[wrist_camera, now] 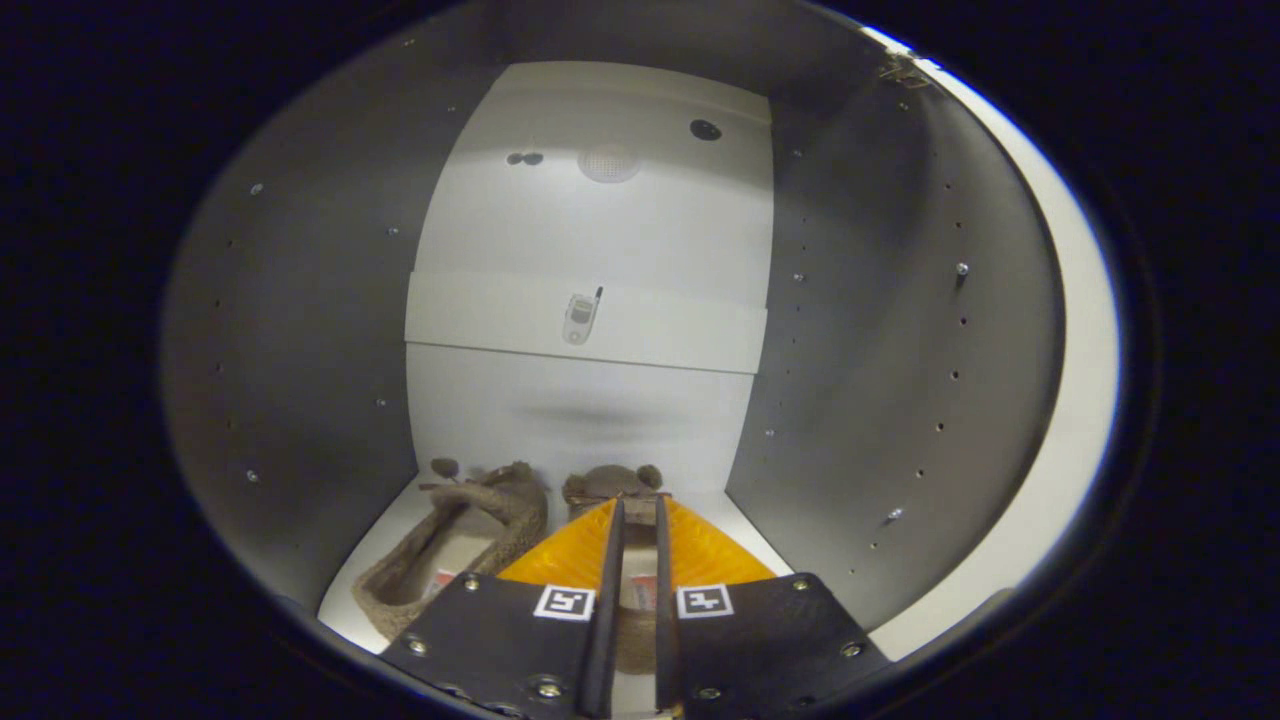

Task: Open the shoe cabinet door, grab the shoes and put them into the shoe cabinet, then close the shoe cabinet door.

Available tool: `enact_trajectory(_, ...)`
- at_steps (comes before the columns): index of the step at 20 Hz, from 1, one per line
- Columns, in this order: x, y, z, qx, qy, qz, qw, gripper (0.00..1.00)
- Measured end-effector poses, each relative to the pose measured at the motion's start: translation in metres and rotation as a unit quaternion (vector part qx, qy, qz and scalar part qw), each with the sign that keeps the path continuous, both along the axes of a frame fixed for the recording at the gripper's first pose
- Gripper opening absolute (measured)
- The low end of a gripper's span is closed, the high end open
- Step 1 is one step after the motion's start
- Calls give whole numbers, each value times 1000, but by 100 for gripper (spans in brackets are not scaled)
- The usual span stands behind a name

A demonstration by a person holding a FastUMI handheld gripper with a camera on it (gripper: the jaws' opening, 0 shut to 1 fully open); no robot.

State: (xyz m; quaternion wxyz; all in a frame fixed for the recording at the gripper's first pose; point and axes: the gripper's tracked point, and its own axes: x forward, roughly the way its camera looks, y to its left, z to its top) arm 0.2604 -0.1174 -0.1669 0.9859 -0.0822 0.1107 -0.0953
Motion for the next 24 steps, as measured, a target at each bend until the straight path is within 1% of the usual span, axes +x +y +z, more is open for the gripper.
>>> enact_trajectory(6,-21,5,9,7,-5,5,1000,16)
enact_trajectory(8,-35,8,14,10,-8,9,1000,16)
enact_trajectory(11,-67,10,26,11,-20,16,1000,16)
enact_trajectory(15,-131,6,50,21,-39,22,999,16)
enact_trajectory(24,-302,-25,99,34,-69,33,997,16)
